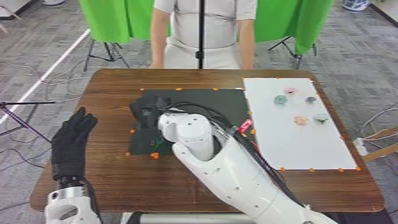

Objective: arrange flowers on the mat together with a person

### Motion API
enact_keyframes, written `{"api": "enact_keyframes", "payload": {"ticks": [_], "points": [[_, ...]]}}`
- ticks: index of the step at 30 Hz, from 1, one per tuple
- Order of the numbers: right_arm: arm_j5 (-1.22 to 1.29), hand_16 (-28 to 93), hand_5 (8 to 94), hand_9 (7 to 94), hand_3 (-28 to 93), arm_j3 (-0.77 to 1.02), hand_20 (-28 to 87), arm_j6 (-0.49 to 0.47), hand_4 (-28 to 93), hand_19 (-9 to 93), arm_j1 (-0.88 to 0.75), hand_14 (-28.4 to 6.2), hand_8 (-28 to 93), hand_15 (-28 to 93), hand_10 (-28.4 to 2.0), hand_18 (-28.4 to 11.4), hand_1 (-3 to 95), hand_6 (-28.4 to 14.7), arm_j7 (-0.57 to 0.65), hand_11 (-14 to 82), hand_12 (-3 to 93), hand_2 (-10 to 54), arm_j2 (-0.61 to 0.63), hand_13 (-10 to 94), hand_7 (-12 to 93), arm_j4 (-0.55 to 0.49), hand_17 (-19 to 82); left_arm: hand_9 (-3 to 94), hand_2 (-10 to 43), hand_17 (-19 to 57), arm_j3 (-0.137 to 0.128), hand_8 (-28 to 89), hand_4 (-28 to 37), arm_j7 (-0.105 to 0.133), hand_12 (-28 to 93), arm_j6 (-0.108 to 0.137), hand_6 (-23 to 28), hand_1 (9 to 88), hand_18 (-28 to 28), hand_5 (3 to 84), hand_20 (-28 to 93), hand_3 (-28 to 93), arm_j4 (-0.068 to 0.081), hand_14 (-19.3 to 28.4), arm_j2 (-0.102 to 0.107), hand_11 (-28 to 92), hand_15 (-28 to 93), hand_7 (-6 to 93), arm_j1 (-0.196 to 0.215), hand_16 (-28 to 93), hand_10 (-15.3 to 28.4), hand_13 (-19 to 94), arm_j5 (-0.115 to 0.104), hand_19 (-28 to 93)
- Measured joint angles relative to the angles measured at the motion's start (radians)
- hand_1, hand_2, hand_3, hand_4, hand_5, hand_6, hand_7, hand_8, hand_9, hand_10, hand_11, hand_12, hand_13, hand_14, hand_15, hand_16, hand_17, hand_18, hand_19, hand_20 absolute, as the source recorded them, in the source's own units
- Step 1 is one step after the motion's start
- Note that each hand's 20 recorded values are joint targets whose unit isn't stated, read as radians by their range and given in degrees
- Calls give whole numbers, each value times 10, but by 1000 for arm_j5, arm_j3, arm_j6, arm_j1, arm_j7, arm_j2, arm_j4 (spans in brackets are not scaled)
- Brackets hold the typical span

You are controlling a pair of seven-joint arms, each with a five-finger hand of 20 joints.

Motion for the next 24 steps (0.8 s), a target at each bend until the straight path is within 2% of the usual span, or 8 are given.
{"api": "enact_keyframes", "payload": {"ticks": [4,10,14,24], "points": [[-10,387,780,937,570,0,435,-35,-271,895,-9,-9,25,584,-70,-194,579,43,-3,103,367,-95,0,910,176,0,476,404,-15,116,0,-53,-271,0,162,-6,57,203,77,437,205,688,1,144,-2,136,102,61,-1,20,126,358,1,28],[-20,386,711,929,626,-2,440,-42,-281,891,-11,-5,-28,586,-73,-196,526,51,-9,103,359,-95,3,902,182,0,473,403,-32,115,0,-53,-252,-2,163,-12,56,222,77,436,205,680,1,143,-4,136,102,60,-1,20,126,358,3,28],[-22,389,679,921,644,-5,444,-42,-282,889,-10,-6,-122,586,-77,-199,504,52,-11,122,344,-95,7,899,185,-2,469,403,-41,114,0,-53,-240,-2,163,-14,56,232,77,436,204,677,1,143,-5,136,102,61,0,20,125,358,5,28],[-34,390,612,892,674,-14,448,-56,-283,881,-2,-8,-133,586,-85,-201,472,50,-17,148,322,-95,29,889,190,-18,460,402,-55,113,-1,-53,-218,-9,163,-23,56,247,76,435,203,673,0,144,-9,135,103,62,1,21,124,359,12,27]]}}
